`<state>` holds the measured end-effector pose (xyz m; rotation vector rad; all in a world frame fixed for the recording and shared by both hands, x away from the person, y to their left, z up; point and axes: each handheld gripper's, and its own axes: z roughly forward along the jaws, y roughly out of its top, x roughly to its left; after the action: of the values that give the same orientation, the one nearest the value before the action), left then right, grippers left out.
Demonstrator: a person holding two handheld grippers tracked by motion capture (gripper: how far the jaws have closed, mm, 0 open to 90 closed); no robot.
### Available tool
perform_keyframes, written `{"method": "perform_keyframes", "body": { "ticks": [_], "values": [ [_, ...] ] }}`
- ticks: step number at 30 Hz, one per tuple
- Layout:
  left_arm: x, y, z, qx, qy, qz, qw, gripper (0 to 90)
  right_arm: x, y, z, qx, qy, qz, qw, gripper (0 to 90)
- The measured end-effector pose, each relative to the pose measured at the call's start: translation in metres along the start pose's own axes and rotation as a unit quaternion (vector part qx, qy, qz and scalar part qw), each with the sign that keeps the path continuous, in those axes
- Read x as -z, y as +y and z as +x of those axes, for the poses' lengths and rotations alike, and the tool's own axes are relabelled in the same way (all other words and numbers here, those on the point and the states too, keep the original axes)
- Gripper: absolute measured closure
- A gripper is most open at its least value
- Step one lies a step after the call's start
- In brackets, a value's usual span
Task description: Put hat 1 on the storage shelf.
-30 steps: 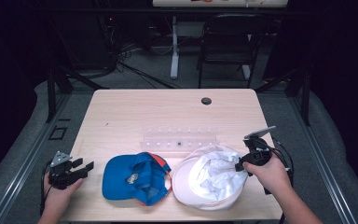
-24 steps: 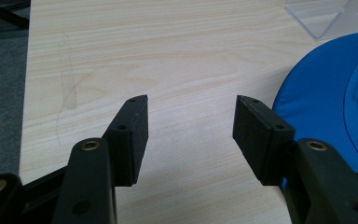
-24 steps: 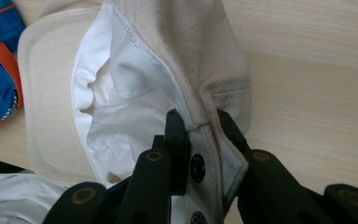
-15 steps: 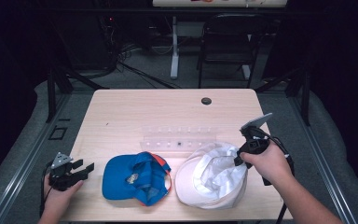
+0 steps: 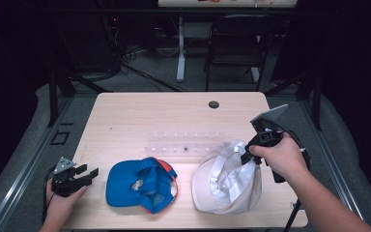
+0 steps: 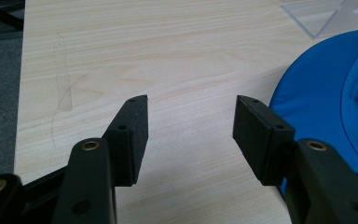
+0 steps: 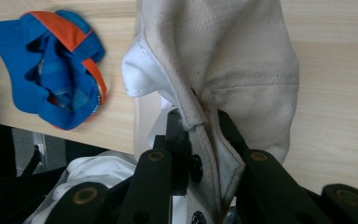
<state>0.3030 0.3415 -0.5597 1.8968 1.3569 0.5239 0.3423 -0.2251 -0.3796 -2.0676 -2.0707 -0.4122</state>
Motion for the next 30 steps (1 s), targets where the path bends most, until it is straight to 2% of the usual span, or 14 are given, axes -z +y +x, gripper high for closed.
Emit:
{"method": "perform_keyframes", "body": {
  "ticks": [3, 7, 11, 12, 13, 20, 22, 24, 25, 27, 29, 30],
  "values": [
    [0.000, 0.000, 0.000, -0.001, 0.000, -0.001, 1.0000, 45.7, 0.001, -0.001, 0.003, -0.005, 0.007, 0.005, 0.9999, 80.1],
    [-0.001, 0.000, -0.001, -0.001, 0.000, -0.007, 1.0000, 45.8, 0.007, -0.001, 0.004, -0.015, 0.040, 0.011, 0.9990, 80.3],
    [-0.001, 0.001, 0.000, -0.001, -0.001, -0.005, 1.0000, 45.7, 0.014, 0.000, 0.003, -0.026, 0.085, 0.013, 0.9960, 80.5],
    [-0.001, 0.001, 0.000, -0.001, -0.001, -0.005, 1.0000, 45.7, 0.014, 0.000, 0.003, -0.026, 0.085, 0.013, 0.9960, 80.5],
    [-0.001, 0.001, 0.000, -0.001, -0.001, -0.005, 1.0000, 45.7, 0.018, 0.000, 0.001, -0.031, 0.109, 0.010, 0.9935, 80.7],
    [-0.001, 0.001, -0.002, -0.002, -0.002, -0.008, 1.0000, 45.7, 0.034, -0.001, 0.001, -0.031, 0.145, -0.004, 0.9889, 80.9],
    [-0.001, 0.001, -0.003, -0.004, -0.002, -0.006, 1.0000, 45.5, 0.040, -0.002, 0.002, -0.034, 0.156, -0.014, 0.9870, 80.9],
    [-0.001, 0.001, -0.004, -0.005, -0.001, -0.013, 0.9999, 45.3, 0.047, -0.001, 0.000, -0.029, 0.171, -0.018, 0.9847, 80.9],
    [-0.001, 0.001, -0.004, -0.004, -0.003, -0.014, 0.9999, 45.2, 0.050, -0.001, 0.001, -0.036, 0.178, -0.027, 0.9831, 80.9],
    [-0.001, 0.001, -0.005, -0.006, -0.002, -0.015, 0.9999, 45.0, 0.055, 0.000, -0.001, -0.035, 0.195, -0.039, 0.9794, 80.9],
    [-0.001, 0.002, -0.006, -0.007, -0.005, -0.011, 0.9999, 44.8, 0.059, 0.002, -0.001, -0.031, 0.216, -0.052, 0.9744, 80.9],
    [-0.001, 0.002, -0.006, -0.009, -0.003, -0.009, 0.9999, 44.8, 0.061, 0.003, 0.000, -0.039, 0.228, -0.059, 0.9712, 80.9]
  ]
}}
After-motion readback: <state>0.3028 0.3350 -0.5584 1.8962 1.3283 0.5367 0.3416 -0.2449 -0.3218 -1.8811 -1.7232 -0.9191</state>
